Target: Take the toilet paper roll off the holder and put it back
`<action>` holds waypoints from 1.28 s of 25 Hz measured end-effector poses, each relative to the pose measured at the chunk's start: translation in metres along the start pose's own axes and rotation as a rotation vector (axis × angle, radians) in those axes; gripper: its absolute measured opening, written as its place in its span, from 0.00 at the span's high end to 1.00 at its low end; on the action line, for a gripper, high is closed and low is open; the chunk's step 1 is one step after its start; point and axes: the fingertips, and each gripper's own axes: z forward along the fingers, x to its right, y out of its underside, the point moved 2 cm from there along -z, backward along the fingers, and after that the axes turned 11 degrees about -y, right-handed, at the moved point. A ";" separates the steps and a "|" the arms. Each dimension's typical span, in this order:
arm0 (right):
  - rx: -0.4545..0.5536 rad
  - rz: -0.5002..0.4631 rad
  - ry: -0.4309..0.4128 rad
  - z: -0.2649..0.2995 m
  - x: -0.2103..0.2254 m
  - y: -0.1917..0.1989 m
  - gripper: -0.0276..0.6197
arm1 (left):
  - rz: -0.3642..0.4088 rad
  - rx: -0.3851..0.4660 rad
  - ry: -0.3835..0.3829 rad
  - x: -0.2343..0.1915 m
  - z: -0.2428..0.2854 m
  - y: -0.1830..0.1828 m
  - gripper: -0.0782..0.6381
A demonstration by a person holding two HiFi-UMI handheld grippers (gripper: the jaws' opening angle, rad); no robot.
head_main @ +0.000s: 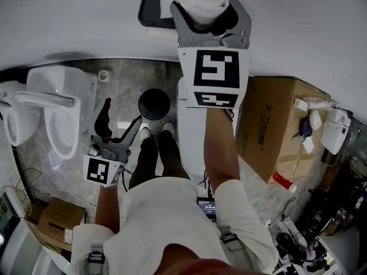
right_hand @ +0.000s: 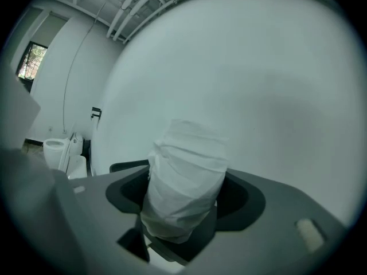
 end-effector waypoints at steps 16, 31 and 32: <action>0.198 0.016 -0.087 -0.128 -0.043 -0.060 0.44 | 0.064 0.154 0.006 0.005 -0.036 -0.078 0.38; 0.134 0.081 -0.162 -0.290 -0.129 -0.025 0.44 | 0.121 0.246 0.071 0.035 -0.101 -0.119 0.40; 0.134 0.083 -0.156 -0.293 -0.129 -0.025 0.44 | 0.124 0.246 0.073 0.035 -0.103 -0.120 0.40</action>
